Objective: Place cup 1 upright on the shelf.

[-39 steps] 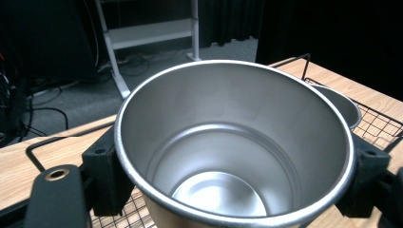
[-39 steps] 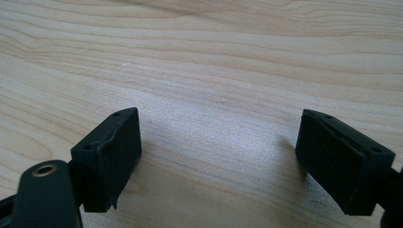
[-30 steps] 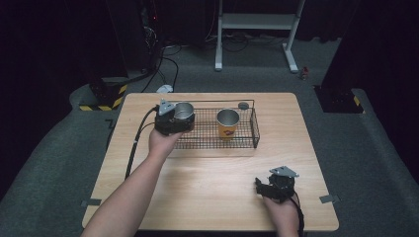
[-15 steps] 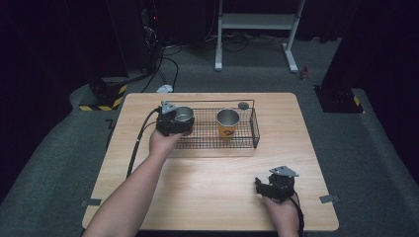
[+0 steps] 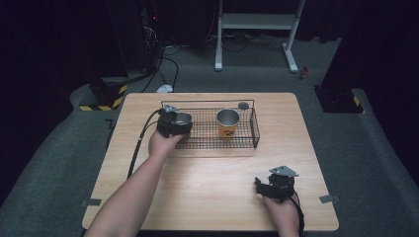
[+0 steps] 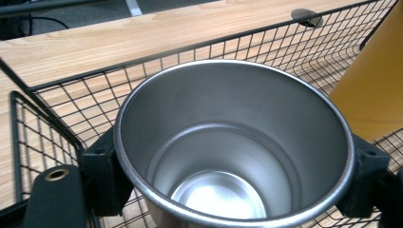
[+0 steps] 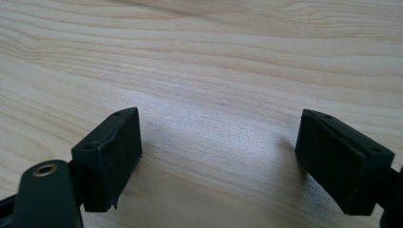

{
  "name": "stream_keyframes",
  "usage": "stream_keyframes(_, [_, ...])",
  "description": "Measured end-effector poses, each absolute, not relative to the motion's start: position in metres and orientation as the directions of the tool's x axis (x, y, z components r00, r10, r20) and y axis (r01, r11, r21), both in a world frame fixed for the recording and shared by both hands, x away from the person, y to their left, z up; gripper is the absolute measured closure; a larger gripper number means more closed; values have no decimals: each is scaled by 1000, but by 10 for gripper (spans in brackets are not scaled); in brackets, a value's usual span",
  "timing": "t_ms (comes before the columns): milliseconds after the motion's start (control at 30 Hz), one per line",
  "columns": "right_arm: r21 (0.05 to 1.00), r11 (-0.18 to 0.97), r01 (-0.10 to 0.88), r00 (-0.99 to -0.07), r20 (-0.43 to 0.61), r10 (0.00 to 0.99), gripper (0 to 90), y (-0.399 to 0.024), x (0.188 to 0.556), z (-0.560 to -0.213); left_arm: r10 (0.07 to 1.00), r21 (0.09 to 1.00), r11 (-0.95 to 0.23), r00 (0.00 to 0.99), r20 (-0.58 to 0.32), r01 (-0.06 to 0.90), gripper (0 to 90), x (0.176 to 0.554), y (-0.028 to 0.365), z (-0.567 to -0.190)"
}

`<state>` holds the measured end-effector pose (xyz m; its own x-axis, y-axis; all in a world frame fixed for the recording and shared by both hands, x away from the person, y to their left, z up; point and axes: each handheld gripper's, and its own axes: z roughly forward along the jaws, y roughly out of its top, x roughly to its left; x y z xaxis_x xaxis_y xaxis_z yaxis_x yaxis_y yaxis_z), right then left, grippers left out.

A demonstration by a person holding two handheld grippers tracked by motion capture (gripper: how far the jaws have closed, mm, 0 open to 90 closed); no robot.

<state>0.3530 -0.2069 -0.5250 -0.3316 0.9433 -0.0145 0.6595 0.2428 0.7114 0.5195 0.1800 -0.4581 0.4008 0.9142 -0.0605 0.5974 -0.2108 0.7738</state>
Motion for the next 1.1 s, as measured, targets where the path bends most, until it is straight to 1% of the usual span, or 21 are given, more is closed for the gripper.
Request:
stream_keyframes(100, [712,246,658,-336,-14,942,158,-207,353,-525,914,773,-202,399,-72,601,187,520,179,-459])
stream_keyframes(300, [711,245,659,-336,-13,942,158,-207,353,-525,918,760,-208,392,-66,615,187,521,178,-462])
stream_keyframes(567, [710,245,660,-334,-14,942,158,-207,353,-525,918,767,-209,391,-59,607,187,520,180,-463])
stream_keyframes(800, [710,244,660,-334,-14,942,158,-207,353,-525,915,766,-204,397,-72,610,186,522,177,-466])
stream_keyframes(1100, [710,245,660,-335,-15,942,159,-207,353,-525,920,758,-216,389,-54,615,186,524,173,-470])
